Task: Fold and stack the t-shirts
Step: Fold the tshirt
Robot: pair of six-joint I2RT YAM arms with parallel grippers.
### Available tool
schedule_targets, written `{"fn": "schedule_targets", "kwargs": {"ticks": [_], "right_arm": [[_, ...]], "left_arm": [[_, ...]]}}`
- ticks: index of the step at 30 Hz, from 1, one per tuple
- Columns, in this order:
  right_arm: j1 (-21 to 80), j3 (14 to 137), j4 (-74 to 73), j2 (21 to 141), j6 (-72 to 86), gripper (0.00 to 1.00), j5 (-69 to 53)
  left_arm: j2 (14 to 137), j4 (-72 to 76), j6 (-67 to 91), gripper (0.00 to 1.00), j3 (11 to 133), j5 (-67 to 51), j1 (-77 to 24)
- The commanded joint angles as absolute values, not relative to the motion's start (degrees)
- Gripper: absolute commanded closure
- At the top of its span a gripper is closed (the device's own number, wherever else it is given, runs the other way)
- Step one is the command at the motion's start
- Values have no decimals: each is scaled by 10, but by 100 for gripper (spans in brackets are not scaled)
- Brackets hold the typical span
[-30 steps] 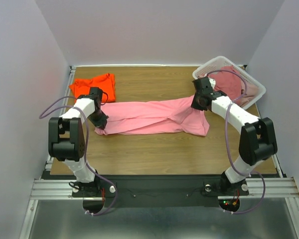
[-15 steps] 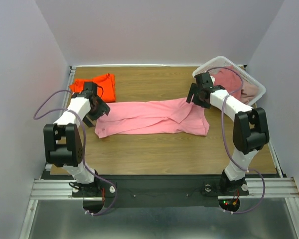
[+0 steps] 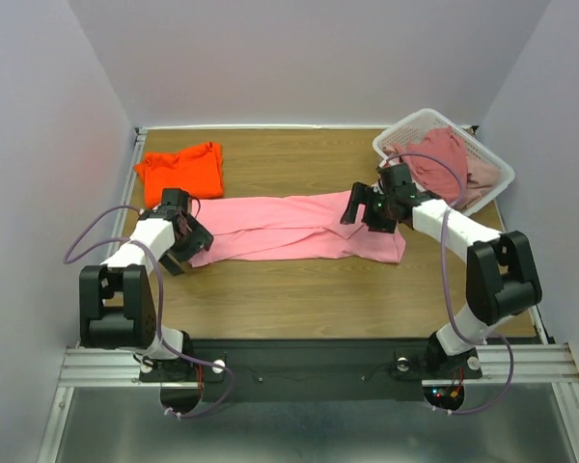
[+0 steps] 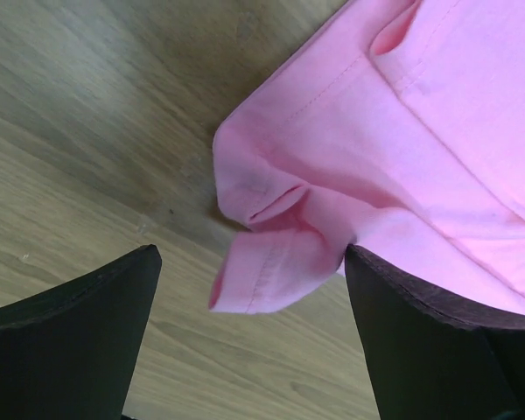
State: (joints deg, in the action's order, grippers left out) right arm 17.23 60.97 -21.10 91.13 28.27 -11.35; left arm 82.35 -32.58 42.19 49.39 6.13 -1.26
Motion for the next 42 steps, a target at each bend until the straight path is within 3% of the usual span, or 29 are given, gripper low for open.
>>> {"fn": "schedule_targets", "kwargs": {"ticks": [1, 5, 9, 11, 14, 17, 26, 31, 32, 36, 42], "right_arm": [[188, 623, -151, 941, 286, 0, -165], [198, 642, -146, 967, 285, 0, -160], [198, 643, -145, 972, 287, 0, -141], [198, 642, -145, 973, 287, 0, -130], [198, 641, -145, 976, 289, 0, -130], [198, 639, -145, 979, 289, 0, -123], [199, 632, -146, 974, 288, 0, -106], [198, 629, -146, 969, 285, 0, -99], [199, 628, -147, 969, 283, 0, -98], [198, 627, -147, 966, 282, 0, -95], [198, 620, -148, 961, 280, 0, -87]], "left_arm": [[828, -281, 437, 2, 494, 73, -7], [855, -265, 441, 7, 507, 74, -5], [885, -254, 441, 19, 521, 72, -5], [896, -251, 442, 34, 519, 69, -4], [897, -246, 445, 39, 514, 65, -5], [886, -255, 444, 51, 519, 66, -5], [838, -324, 450, 51, 538, 112, -4], [815, -353, 455, 47, 528, 137, -4], [811, -353, 454, 41, 526, 134, -5], [807, -354, 448, 35, 516, 121, -4], [782, -338, 447, 35, 476, 88, -5]]}}
